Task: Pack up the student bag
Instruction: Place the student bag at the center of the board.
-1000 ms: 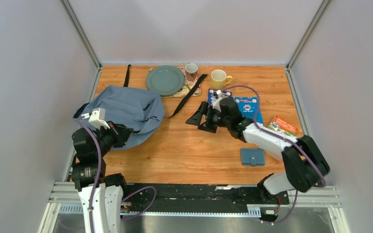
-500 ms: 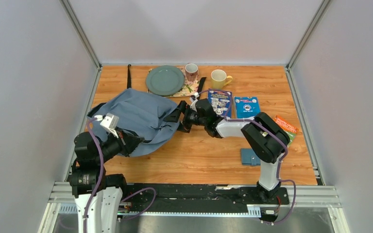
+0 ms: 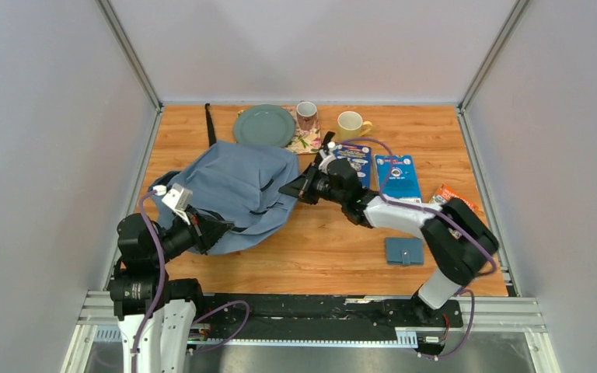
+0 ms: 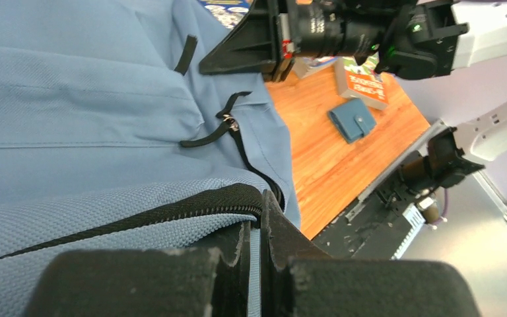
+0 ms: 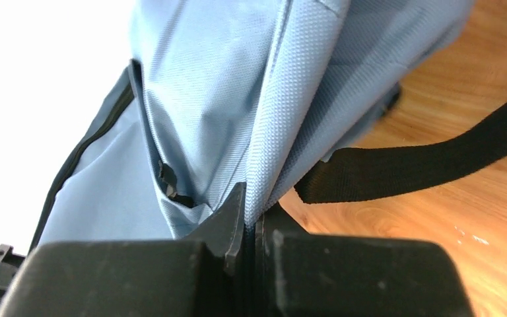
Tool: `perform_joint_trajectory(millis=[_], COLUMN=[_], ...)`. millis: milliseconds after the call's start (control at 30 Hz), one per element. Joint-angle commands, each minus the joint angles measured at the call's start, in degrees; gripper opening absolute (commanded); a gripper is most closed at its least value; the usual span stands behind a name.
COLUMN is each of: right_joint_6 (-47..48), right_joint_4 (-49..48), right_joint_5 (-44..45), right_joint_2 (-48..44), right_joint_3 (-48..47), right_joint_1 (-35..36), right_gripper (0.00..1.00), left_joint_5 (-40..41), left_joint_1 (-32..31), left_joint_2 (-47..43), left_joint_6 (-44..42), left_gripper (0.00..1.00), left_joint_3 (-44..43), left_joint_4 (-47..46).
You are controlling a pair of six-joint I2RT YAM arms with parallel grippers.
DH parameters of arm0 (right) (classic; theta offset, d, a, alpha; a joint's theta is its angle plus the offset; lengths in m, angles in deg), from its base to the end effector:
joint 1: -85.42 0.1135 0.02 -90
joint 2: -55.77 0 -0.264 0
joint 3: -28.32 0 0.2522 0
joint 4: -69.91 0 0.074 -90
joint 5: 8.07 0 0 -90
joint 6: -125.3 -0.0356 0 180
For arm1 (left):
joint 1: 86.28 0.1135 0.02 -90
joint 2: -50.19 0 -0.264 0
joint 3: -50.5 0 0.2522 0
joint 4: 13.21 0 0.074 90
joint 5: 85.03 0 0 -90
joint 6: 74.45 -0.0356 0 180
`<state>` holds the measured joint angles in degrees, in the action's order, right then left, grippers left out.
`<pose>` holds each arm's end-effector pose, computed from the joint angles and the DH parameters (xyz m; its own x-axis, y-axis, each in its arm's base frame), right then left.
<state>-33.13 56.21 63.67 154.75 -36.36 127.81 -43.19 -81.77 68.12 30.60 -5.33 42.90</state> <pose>0.2661 0.2580 0.1942 -0.8924 0.3812 -0.2416 -0.0733 0.4058 0.9110 0.0626 -0.0217 0.3192 -0.4704 -0.2109 -0.8569 0.5498 0.6895 -0.4715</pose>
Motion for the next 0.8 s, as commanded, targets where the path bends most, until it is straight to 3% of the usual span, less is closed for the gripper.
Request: perform_joint_trajectory(millis=[0, 167, 267, 300, 433, 567, 667, 767], right_joint_6=[12.0, 19.6, 21.0, 21.0, 19.4, 17.9, 14.9, 7.6], right_joint_4=[6.9, 18.7, 23.3, 24.1, 25.0, 29.1, 33.3, 32.7], right_joint_5=[8.6, 16.2, 23.1, 25.0, 35.0, 37.4, 41.3, 45.1], right_joint_2=[-15.4, -31.4, -37.9, -42.0, -51.8, -57.0, -58.5, -59.1], right_joint_3=[2.3, 3.8, 5.4, 7.4, 13.9, 17.4, 22.5, 30.9], right_joint_1=[1.0, 1.1, 1.3, 1.5, 2.0, 2.9, 5.5, 8.4], right_gripper=[0.0, 0.0, 0.0, 0.0, 0.0, 0.0, 0.0, 0.0], left_joint_5=[-13.7, -25.5, -26.0, -24.5, -19.0, -14.2, -12.0, -7.2], left_joint_1=[-0.2, -0.2, -0.3, -0.3, -0.3, -0.3, -0.7, -0.9], left_joint_2=[-1.0, -2.5, -3.2, -3.5, -0.1, 8.1, 8.4, 8.2], left_joint_6=[3.7, 16.7, 19.0, 20.9, 29.0, 31.7, 30.5, 27.9], left_gripper=[0.0, 0.0, 0.0, 0.0, 0.0, 0.0, 0.0, 0.27], left_joint_3=[-0.2, 6.5, 8.0, 9.3, 16.5, 22.1, 28.5, 34.1], left_joint_4=[-14.1, -31.3, -37.1, -44.6, -57.3, -57.0, -57.9, -51.3])
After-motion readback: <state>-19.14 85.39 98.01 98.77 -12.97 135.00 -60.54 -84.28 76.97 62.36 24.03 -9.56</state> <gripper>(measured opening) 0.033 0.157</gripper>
